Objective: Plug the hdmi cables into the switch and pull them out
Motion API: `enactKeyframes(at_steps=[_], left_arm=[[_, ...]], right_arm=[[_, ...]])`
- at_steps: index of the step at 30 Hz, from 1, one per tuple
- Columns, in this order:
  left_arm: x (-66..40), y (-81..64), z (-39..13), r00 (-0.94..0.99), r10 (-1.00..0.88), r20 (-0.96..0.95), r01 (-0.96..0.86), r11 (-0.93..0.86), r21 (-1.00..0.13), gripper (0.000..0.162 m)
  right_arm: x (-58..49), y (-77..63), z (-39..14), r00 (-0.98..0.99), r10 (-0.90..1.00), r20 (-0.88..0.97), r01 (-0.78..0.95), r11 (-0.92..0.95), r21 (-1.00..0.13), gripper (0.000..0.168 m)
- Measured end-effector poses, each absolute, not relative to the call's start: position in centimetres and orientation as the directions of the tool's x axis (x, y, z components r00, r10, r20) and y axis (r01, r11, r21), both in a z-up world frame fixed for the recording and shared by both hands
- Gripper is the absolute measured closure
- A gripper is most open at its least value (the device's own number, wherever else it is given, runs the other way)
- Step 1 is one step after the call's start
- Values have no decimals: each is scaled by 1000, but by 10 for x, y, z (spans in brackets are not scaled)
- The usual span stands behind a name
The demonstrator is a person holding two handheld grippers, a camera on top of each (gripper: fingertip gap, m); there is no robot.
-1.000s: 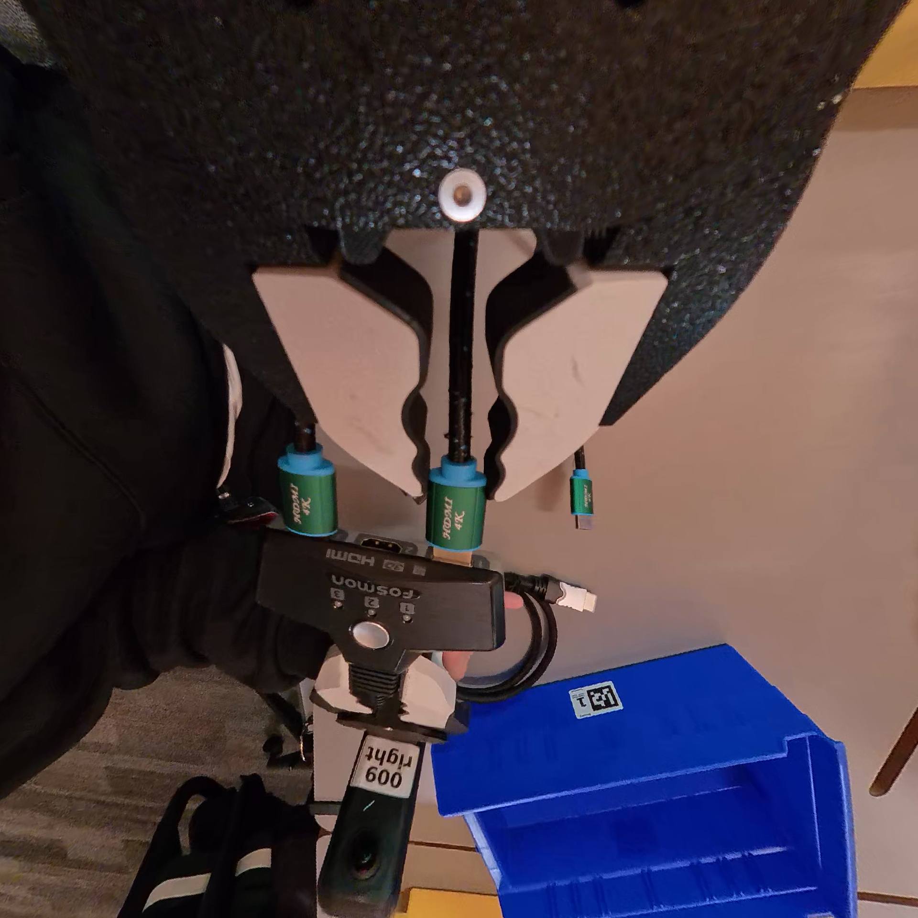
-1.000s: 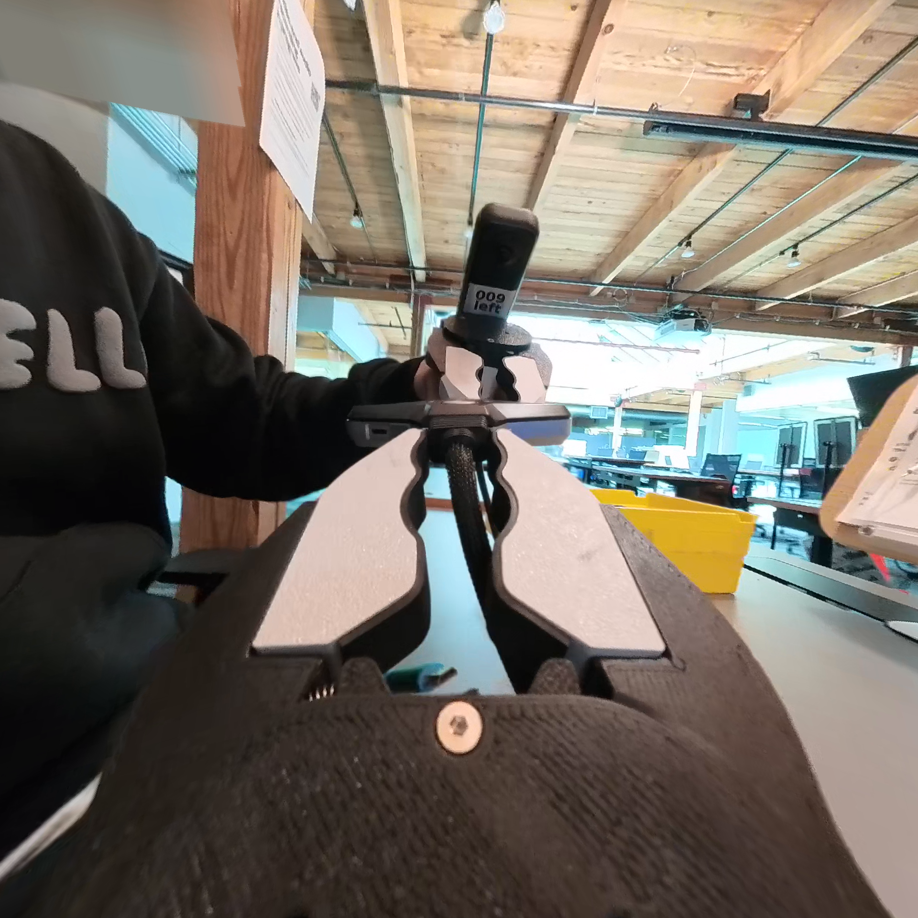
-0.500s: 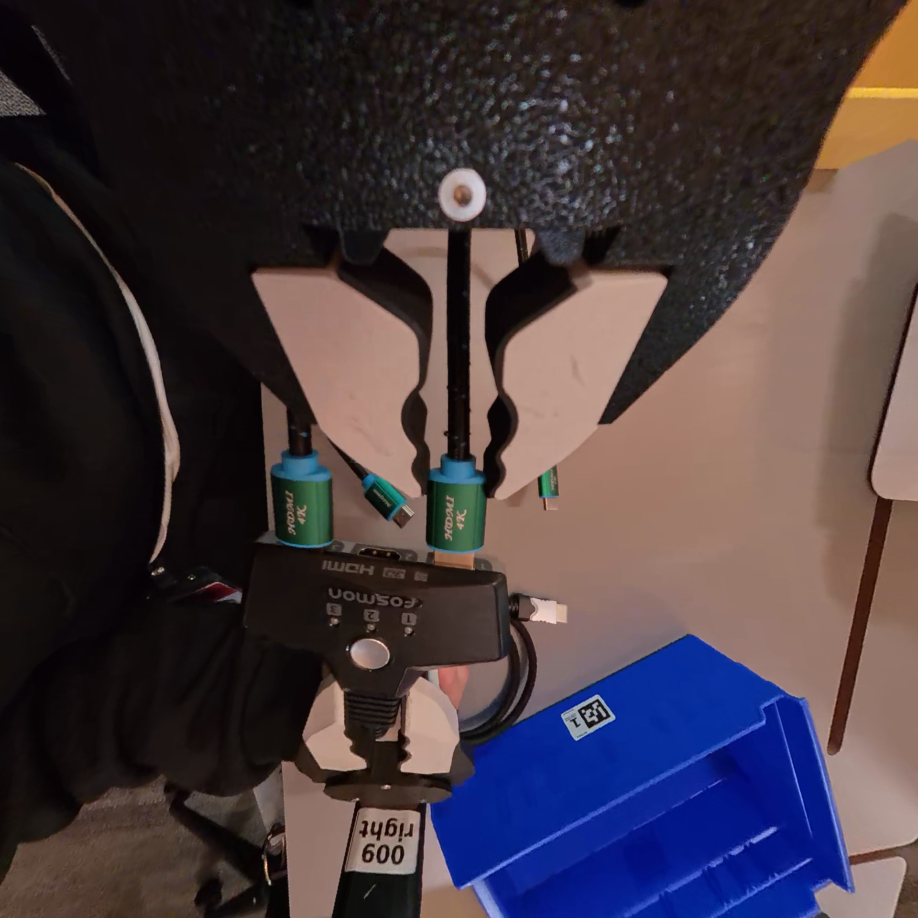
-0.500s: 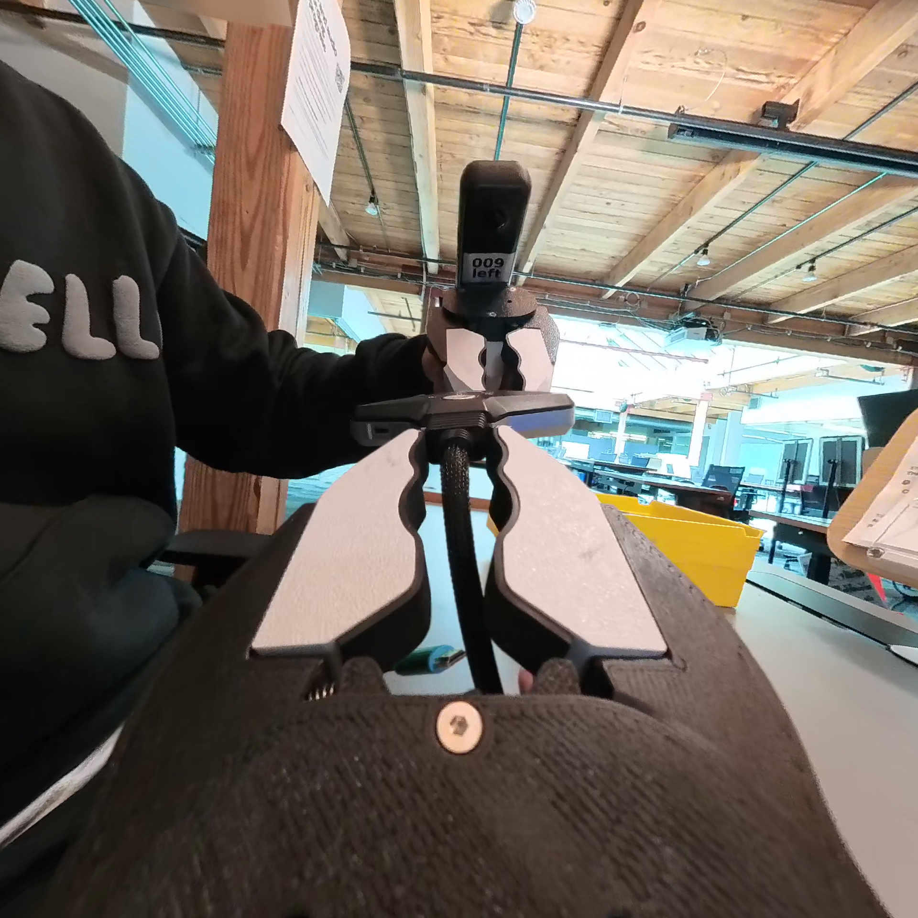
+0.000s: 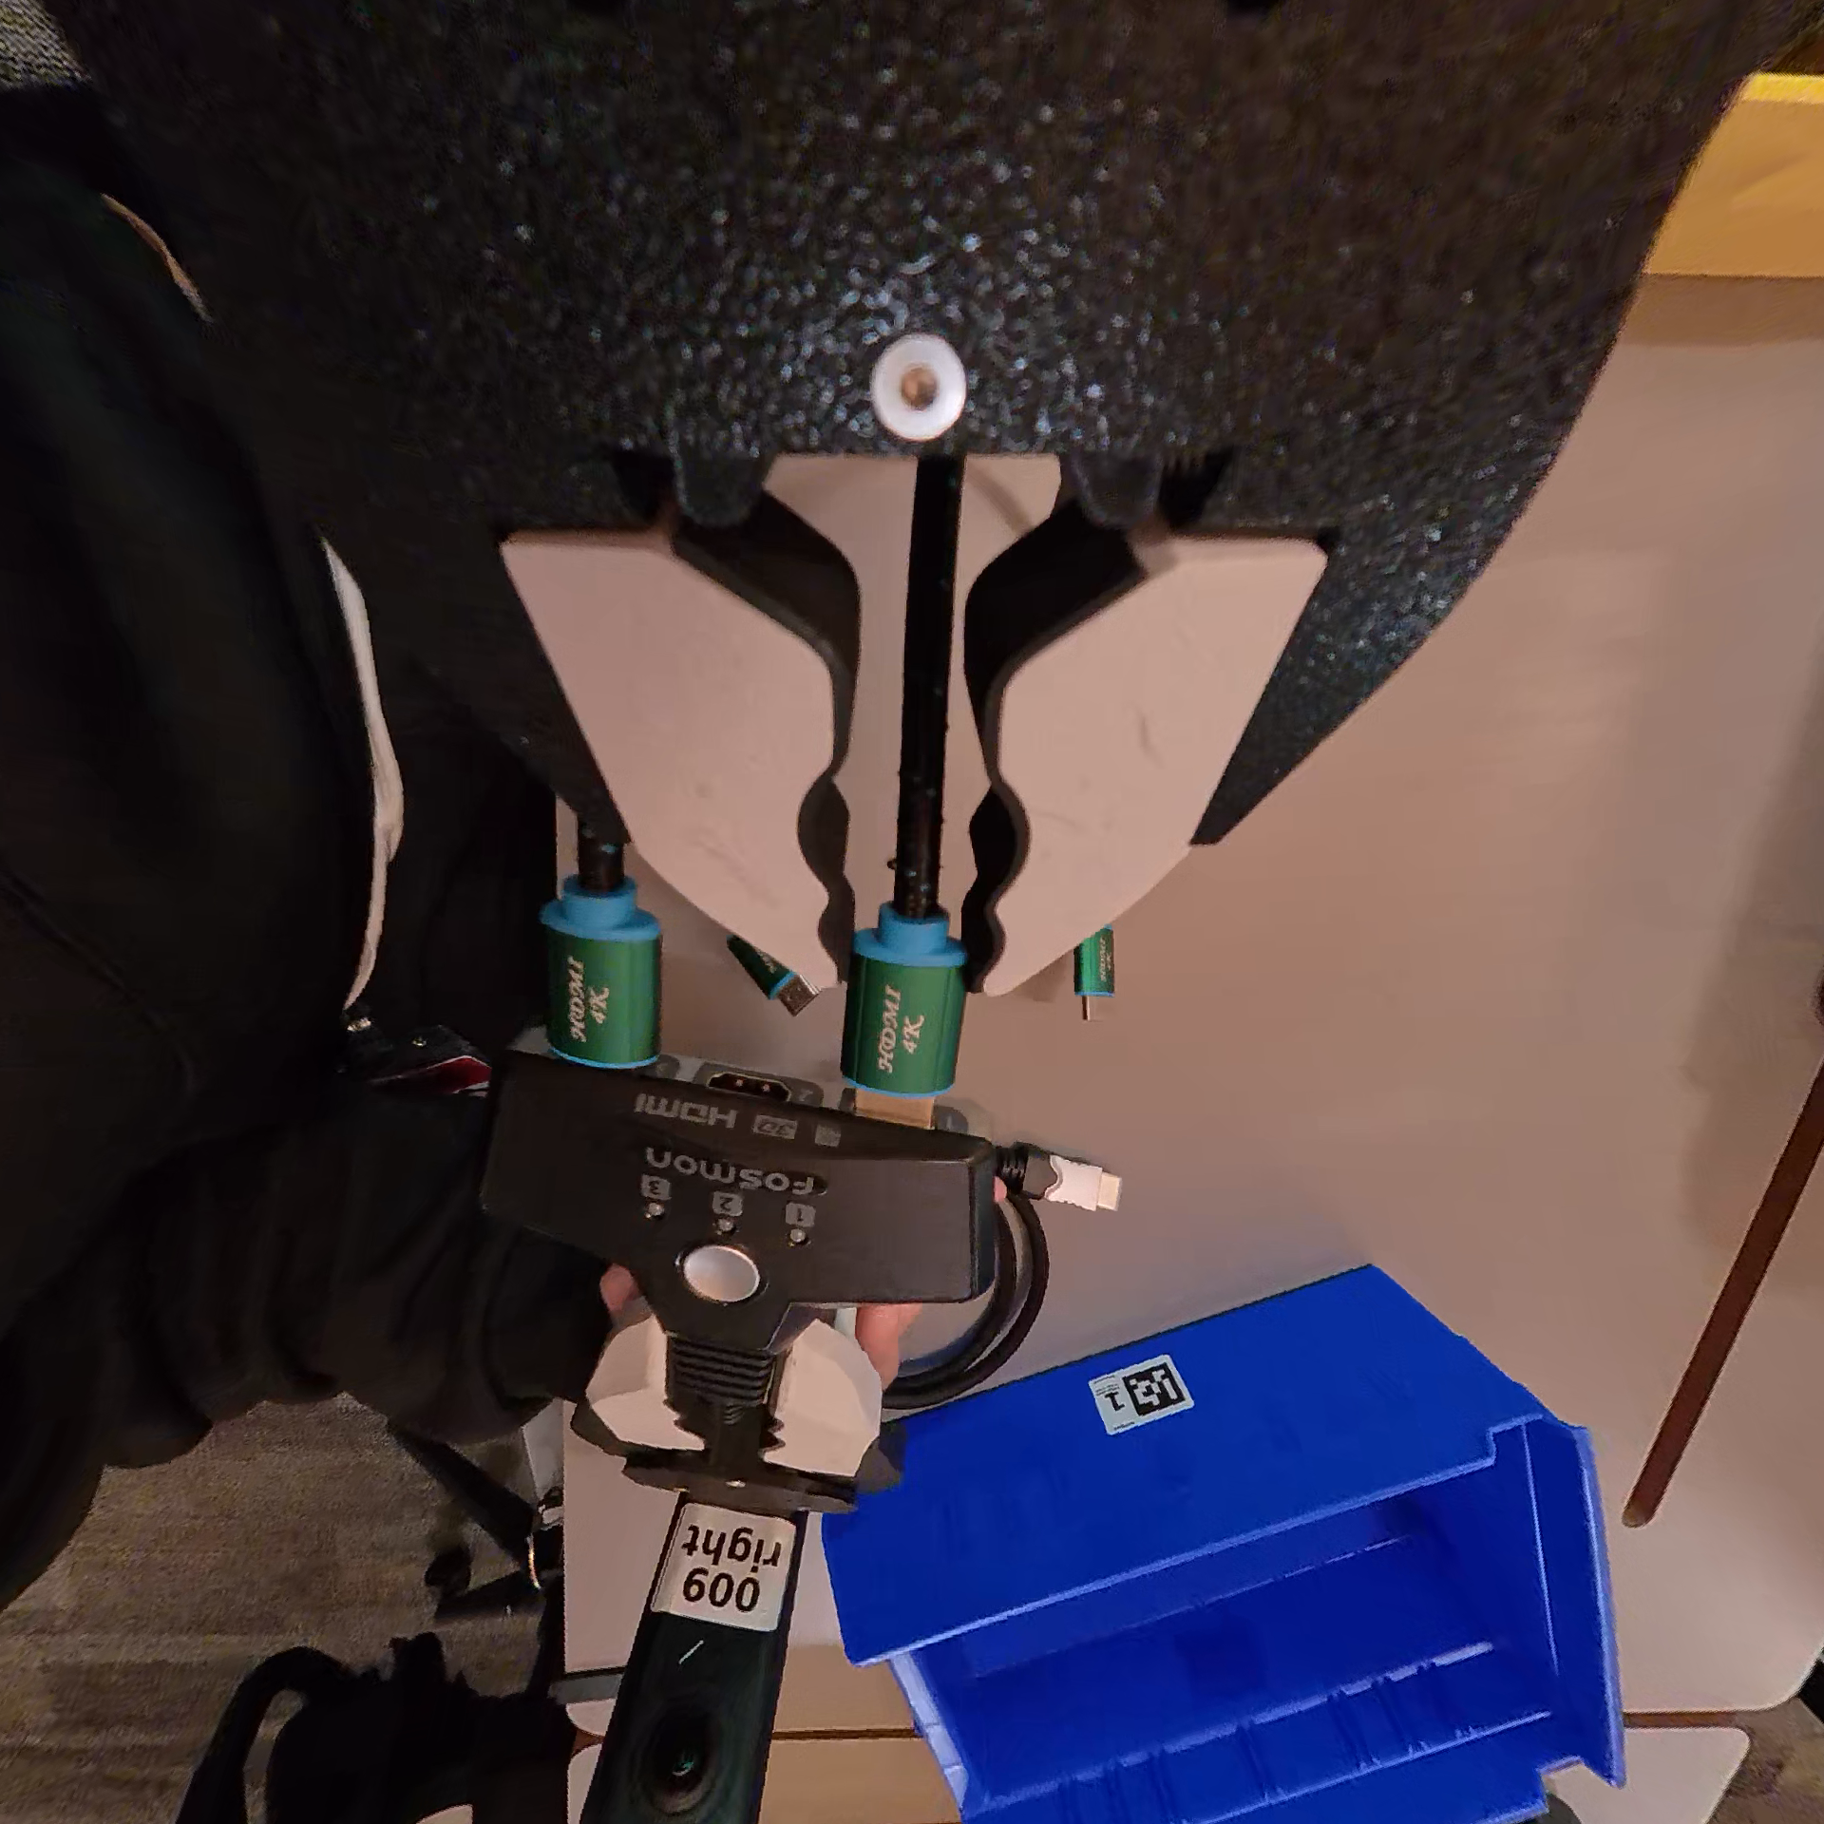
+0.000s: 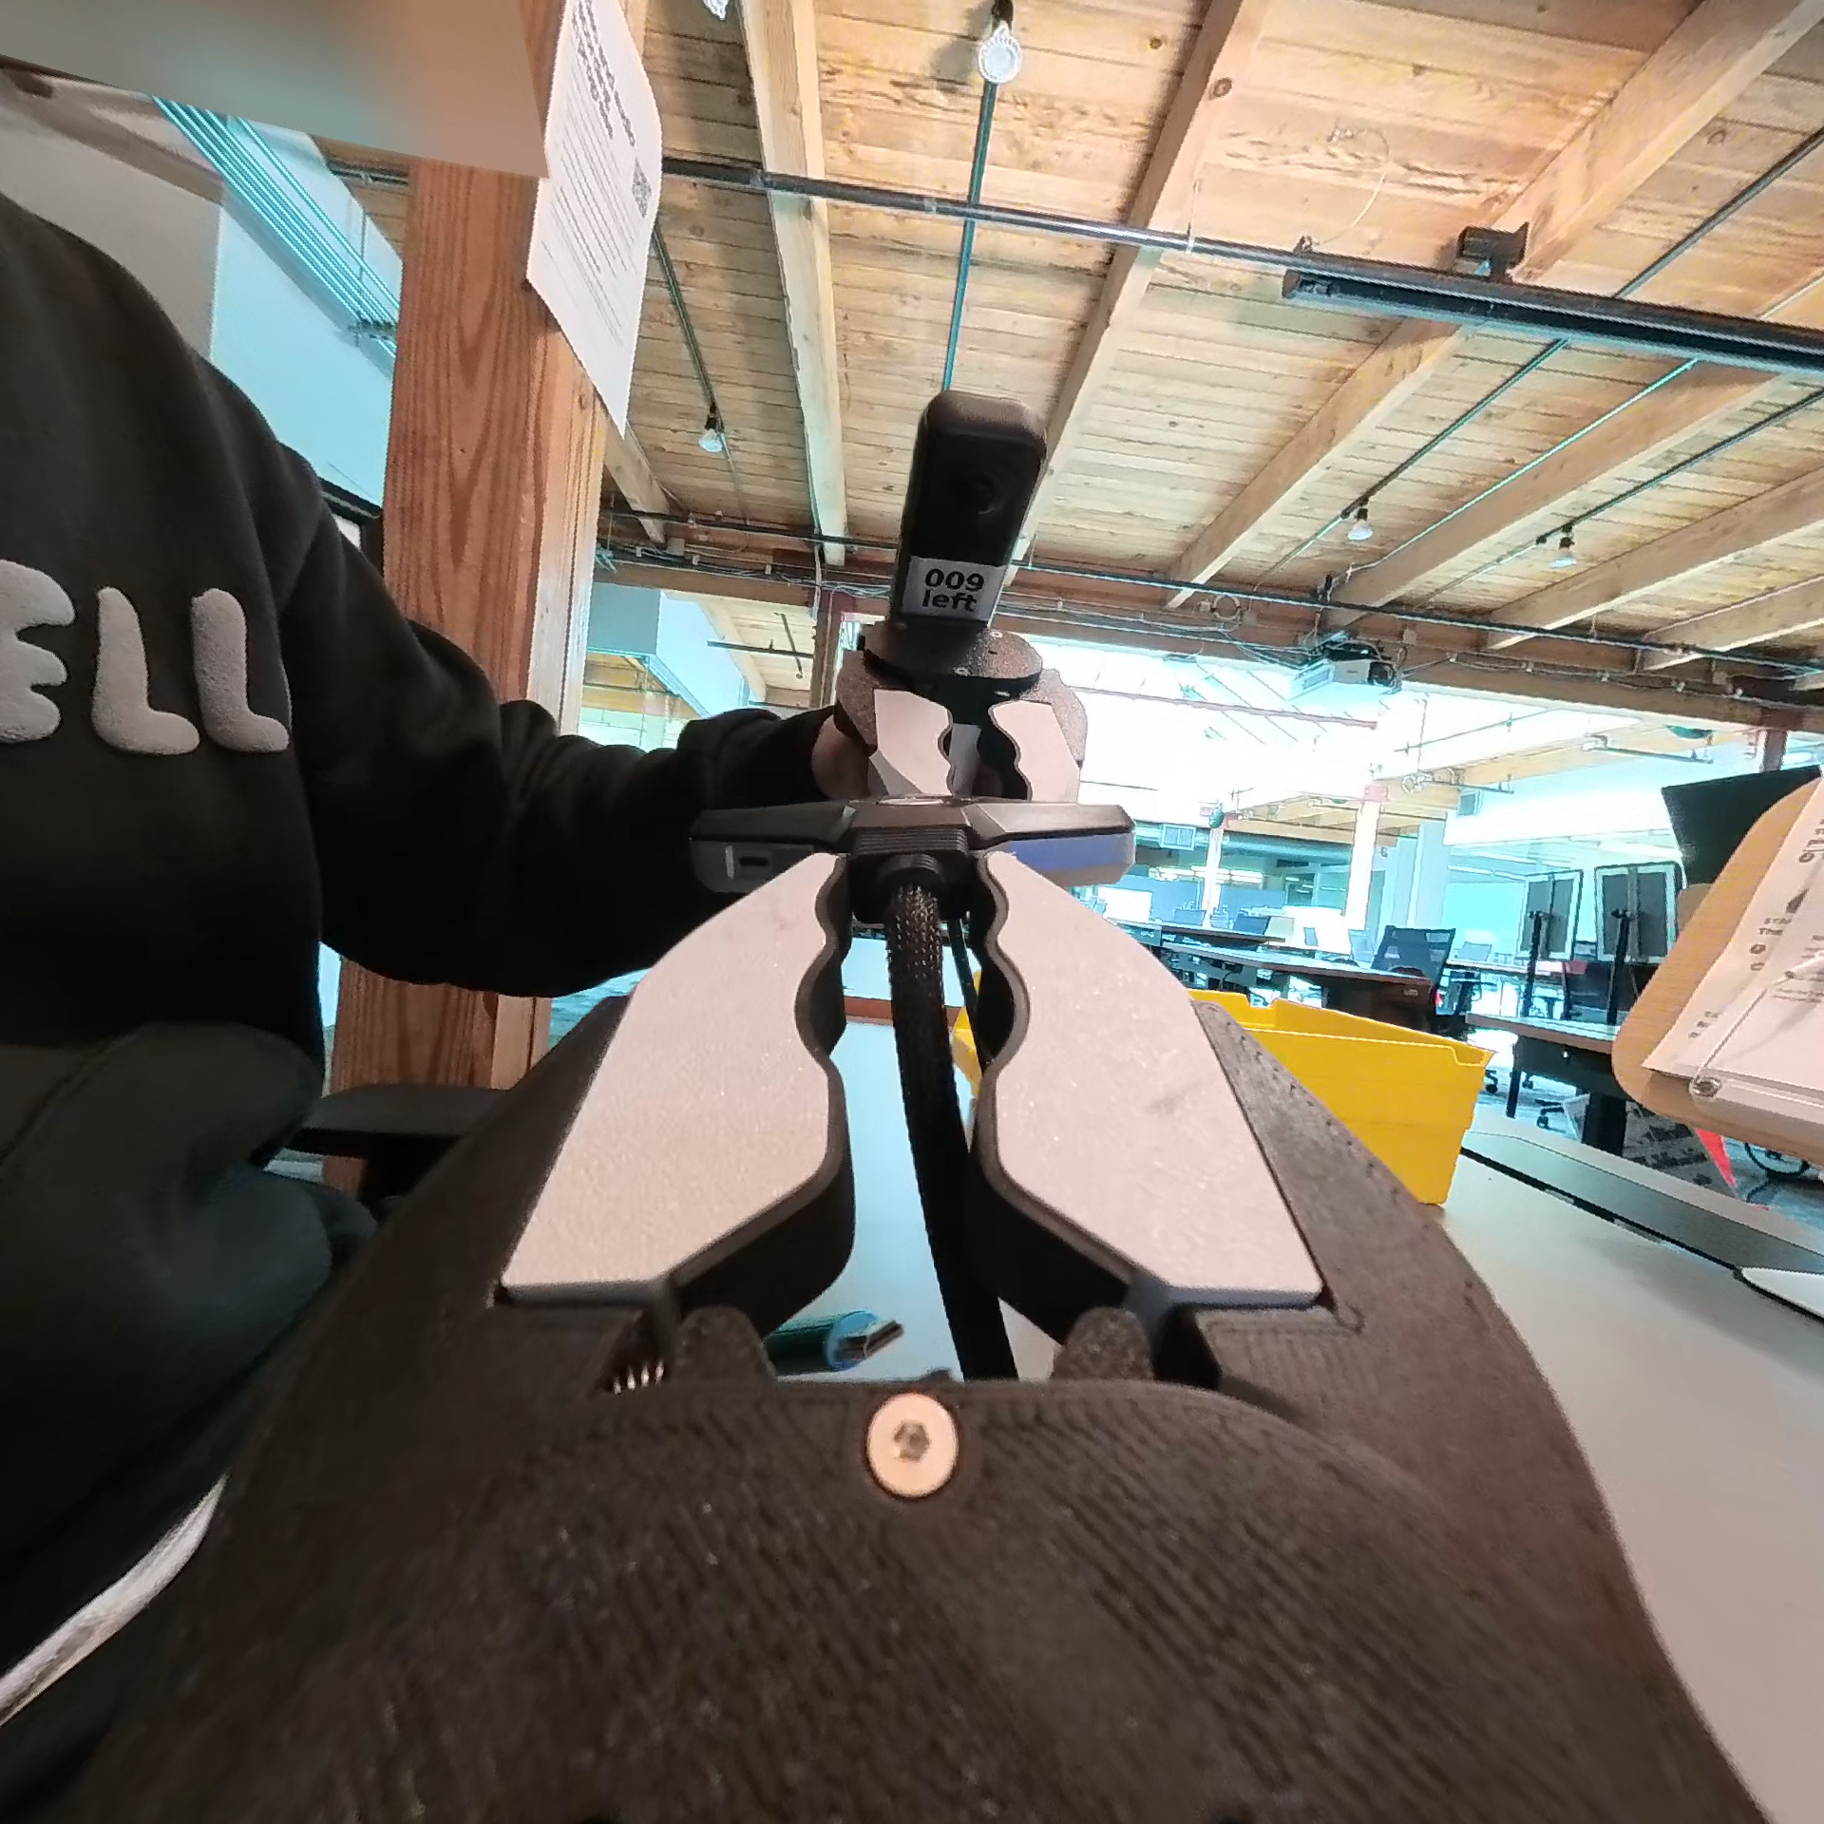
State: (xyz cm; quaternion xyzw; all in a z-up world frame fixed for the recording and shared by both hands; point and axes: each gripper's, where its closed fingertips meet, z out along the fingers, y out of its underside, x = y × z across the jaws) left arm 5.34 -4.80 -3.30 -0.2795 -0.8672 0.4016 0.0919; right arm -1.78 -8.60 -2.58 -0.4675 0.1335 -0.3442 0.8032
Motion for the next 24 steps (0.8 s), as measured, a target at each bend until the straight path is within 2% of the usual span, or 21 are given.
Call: enactKeyframes(at_steps=[6, 14, 21, 24], left_arm=[[52, -50, -36, -825, 565, -25, 386, 530, -755, 141], [58, -48, -41, -834, 550, -47, 403, 548, -733, 141], [62, -47, -39, -800, 563, -206, 516, 472, -714, 141], [61, -45, -38, -787, 582, -206, 529, 464, -710, 141]], right_arm=[[-20, -88, -23, 720, -684, 116, 447, 329, -832, 146], [-14, -84, -29, 715, -689, 120, 406, 269, -874, 145], [-11, -79, -36, 720, -682, 129, 396, 252, -883, 145], [-12, -77, -35, 728, -674, 128, 398, 264, -879, 145]])
